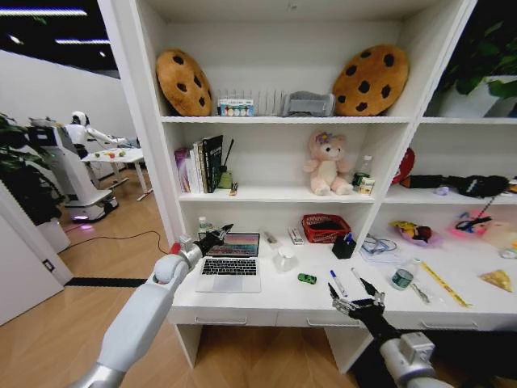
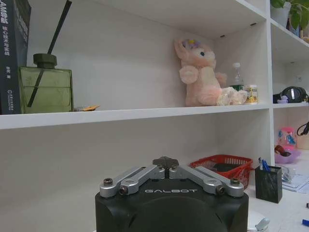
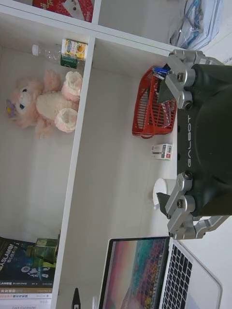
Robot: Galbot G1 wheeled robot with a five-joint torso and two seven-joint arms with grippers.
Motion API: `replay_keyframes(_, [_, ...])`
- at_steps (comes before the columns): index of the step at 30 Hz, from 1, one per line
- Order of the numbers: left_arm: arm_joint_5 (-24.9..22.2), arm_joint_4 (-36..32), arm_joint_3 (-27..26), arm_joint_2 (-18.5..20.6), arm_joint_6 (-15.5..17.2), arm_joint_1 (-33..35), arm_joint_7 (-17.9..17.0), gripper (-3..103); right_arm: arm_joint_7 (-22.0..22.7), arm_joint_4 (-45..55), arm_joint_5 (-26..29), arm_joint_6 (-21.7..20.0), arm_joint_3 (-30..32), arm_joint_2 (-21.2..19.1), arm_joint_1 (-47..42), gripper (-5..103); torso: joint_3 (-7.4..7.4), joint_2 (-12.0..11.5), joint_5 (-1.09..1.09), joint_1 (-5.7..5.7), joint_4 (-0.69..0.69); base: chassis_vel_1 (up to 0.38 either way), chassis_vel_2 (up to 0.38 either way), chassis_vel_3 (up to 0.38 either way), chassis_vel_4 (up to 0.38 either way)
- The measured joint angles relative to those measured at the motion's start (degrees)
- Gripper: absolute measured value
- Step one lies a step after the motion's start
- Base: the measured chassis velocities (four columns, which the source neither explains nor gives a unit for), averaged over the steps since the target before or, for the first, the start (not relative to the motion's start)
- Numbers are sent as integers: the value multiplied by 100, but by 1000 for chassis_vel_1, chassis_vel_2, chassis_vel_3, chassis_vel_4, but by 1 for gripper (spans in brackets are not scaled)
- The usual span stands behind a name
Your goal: Organize the objects on the table.
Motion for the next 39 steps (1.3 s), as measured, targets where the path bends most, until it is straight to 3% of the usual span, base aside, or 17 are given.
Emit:
replay_keyframes(6, [59, 166, 117, -64, -43, -153, 111, 0, -3, -13, -16, 0, -3, 14, 11, 100, 0, 0, -1, 0, 0, 0, 0, 0, 0])
replay_keyframes(18, [951, 1211, 288, -472, -410, -748, 328, 0, -24, -76, -29, 26, 10, 36, 9, 100, 0, 0, -1, 0, 0, 0, 0, 0, 0])
replay_keyframes(28, [1019, 1598, 306, -579, -419, -967, 330, 0, -33, -151, -38, 31, -36, 44, 89, 100, 0, 0, -1, 0, 0, 0, 0, 0, 0])
replay_keyframes(39, [1141, 1746, 275, -384, -533, -906, 729, 0, -43, -124, -34, 59, -86, 90, 67, 100, 0, 0, -1, 0, -1, 0, 0, 0, 0])
